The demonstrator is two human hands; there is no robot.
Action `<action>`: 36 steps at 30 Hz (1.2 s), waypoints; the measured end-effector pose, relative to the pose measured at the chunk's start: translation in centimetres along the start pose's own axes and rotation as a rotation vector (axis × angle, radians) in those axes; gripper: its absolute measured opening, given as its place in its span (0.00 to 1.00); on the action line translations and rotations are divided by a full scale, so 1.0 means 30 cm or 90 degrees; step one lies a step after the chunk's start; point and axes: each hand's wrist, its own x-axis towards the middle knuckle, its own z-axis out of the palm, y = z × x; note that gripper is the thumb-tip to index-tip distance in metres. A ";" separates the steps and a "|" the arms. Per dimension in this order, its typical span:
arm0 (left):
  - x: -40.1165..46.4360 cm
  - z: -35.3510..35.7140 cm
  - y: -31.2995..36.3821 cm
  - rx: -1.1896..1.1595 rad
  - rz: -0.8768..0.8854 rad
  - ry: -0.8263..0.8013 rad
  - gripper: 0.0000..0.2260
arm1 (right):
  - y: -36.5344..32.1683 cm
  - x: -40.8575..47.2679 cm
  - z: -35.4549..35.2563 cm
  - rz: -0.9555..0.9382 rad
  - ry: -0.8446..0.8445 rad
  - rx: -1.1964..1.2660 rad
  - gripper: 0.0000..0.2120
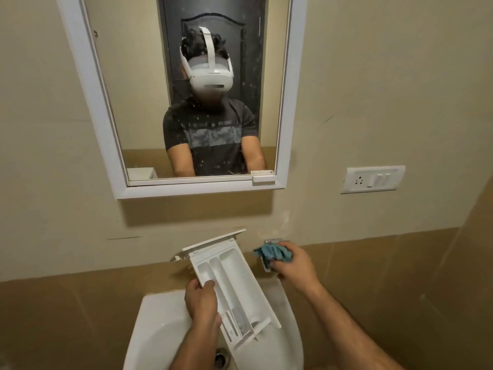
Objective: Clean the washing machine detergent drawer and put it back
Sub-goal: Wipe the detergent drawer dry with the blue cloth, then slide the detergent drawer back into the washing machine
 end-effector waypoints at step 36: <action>-0.001 0.025 -0.070 0.025 0.030 0.117 0.10 | 0.079 0.351 0.004 -0.205 -0.079 -0.465 0.26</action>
